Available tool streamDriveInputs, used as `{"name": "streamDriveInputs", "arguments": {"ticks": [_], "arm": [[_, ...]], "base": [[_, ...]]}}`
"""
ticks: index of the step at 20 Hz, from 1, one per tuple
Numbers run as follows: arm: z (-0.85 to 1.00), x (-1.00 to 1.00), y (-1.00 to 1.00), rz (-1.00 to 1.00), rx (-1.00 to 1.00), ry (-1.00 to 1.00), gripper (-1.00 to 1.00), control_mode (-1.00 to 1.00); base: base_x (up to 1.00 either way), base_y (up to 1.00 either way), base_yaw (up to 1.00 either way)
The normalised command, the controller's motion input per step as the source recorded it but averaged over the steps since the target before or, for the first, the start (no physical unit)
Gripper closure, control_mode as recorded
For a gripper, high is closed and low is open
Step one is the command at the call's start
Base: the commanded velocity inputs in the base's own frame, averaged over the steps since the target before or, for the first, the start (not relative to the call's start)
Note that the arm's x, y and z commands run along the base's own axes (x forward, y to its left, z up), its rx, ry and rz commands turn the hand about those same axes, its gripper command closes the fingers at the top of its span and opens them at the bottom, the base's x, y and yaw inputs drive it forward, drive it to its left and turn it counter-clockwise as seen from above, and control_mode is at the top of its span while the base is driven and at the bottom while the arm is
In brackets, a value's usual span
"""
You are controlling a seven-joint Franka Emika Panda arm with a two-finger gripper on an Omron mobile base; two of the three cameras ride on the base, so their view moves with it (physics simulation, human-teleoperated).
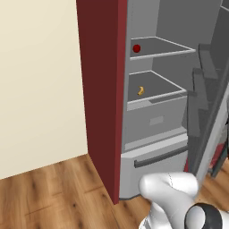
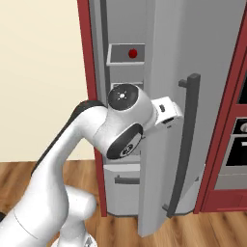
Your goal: Retrieve the apple and banana from the fridge and place them into the bowl on the dining table.
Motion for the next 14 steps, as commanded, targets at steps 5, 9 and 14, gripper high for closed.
{"name": "streamDriveInputs", "arguments": {"ticks": [5, 9, 14], "arm": [[0.18, 0.00, 0.57, -0.27, -0.32, 0.01, -1.00, -1.00], [0.43, 0.05, 0.33, -0.21, -0.24, 0.12, -1.00, -1.00], [0.37, 0.19, 0.02, -0.15, -0.17, 0.16, -1.00, -1.00]], "base": [[0.00, 0.00, 0.00], [0.00, 0.00, 0.00], [0.00, 0.00, 0.00]]}}
